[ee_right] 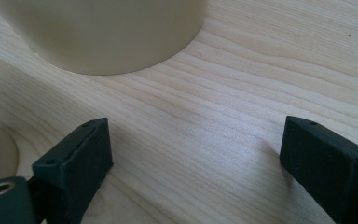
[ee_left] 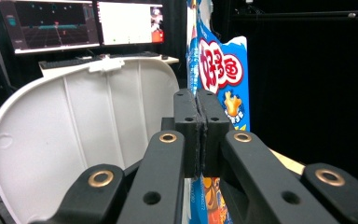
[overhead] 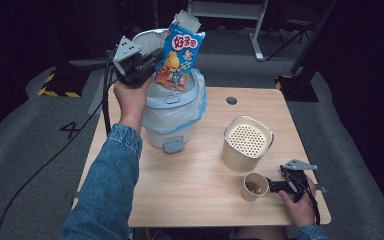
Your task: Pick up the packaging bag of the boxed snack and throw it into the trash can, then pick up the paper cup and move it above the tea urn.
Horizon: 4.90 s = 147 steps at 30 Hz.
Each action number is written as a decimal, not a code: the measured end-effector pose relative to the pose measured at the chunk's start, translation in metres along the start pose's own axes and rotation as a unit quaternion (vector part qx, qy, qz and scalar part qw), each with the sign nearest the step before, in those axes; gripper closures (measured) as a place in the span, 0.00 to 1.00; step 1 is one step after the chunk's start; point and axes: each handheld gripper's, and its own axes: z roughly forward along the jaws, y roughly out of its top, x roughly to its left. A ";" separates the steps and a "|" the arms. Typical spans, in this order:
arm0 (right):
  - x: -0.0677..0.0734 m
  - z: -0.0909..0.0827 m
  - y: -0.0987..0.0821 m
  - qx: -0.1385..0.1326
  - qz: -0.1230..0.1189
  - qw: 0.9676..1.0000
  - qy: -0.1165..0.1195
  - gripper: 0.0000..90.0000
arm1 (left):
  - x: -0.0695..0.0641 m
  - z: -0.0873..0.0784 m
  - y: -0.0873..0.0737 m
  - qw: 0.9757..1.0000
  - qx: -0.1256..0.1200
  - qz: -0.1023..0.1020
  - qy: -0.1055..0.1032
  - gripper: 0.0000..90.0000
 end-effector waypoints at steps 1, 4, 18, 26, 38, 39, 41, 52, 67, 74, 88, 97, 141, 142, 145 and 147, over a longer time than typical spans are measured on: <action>0.000 0.000 0.000 0.000 0.000 1.000 0.000 0.10 | 0.001 0.000 -0.002 1.000 0.001 -0.006 -0.003 0.98; 0.000 0.000 0.000 0.000 0.000 1.000 0.000 0.10 | 0.001 0.000 -0.005 1.000 0.010 -0.011 0.002 0.98; 0.000 0.000 0.000 0.000 0.000 1.000 0.000 0.10 | 0.002 -0.012 -0.015 0.994 0.075 -0.014 -0.075 0.51; 0.000 0.000 0.000 0.000 0.000 1.000 0.000 0.10 | -0.014 -0.033 -0.013 0.989 0.098 0.025 -0.110 0.52; 0.000 0.000 0.000 0.000 -0.001 1.000 0.001 0.10 | -0.030 -0.072 -0.022 0.982 0.106 0.041 -0.149 0.52; 0.000 0.000 0.000 0.000 -0.001 1.000 0.001 0.10 | -0.033 -0.076 -0.026 0.981 0.110 0.042 -0.157 0.52; 0.000 0.000 0.000 0.000 -0.001 1.000 0.001 0.10 | -0.036 -0.081 -0.030 0.979 0.115 0.044 -0.162 0.52; -0.001 0.000 0.001 0.001 -0.002 1.000 0.003 0.10 | -0.045 -0.100 -0.068 0.973 0.141 0.042 -0.178 0.52; -0.003 -0.011 -0.004 0.006 -0.007 1.000 0.011 0.25 | -0.048 -0.108 -0.154 0.967 0.197 0.023 -0.162 0.51; -0.007 -0.033 -0.003 0.013 -0.017 0.999 0.037 0.32 | -0.051 -0.110 -0.199 0.957 0.227 0.002 -0.180 0.51; 0.009 -0.058 -0.007 0.013 -0.058 0.994 0.095 0.27 | -0.041 -0.091 -0.241 0.927 0.347 0.012 -0.140 0.50; 0.030 -0.064 -0.005 0.007 -0.096 0.987 0.128 0.24 | -0.045 -0.084 -0.250 0.913 0.388 0.045 -0.115 0.50; 0.057 -0.037 0.001 -0.137 -0.084 0.966 0.202 0.33 | -0.031 -0.101 -0.273 0.941 0.329 0.025 -0.077 0.44; 0.056 -0.040 0.003 -0.140 -0.086 0.965 0.203 0.33 | -0.031 -0.101 -0.273 0.941 0.329 0.025 -0.077 0.44; 0.054 -0.048 0.008 -0.152 -0.089 0.962 0.207 0.33 | -0.031 -0.101 -0.273 0.941 0.329 0.025 -0.077 0.44; 0.052 -0.053 0.013 -0.156 -0.090 0.961 0.208 0.33 | -0.031 -0.101 -0.273 0.941 0.329 0.025 -0.077 0.44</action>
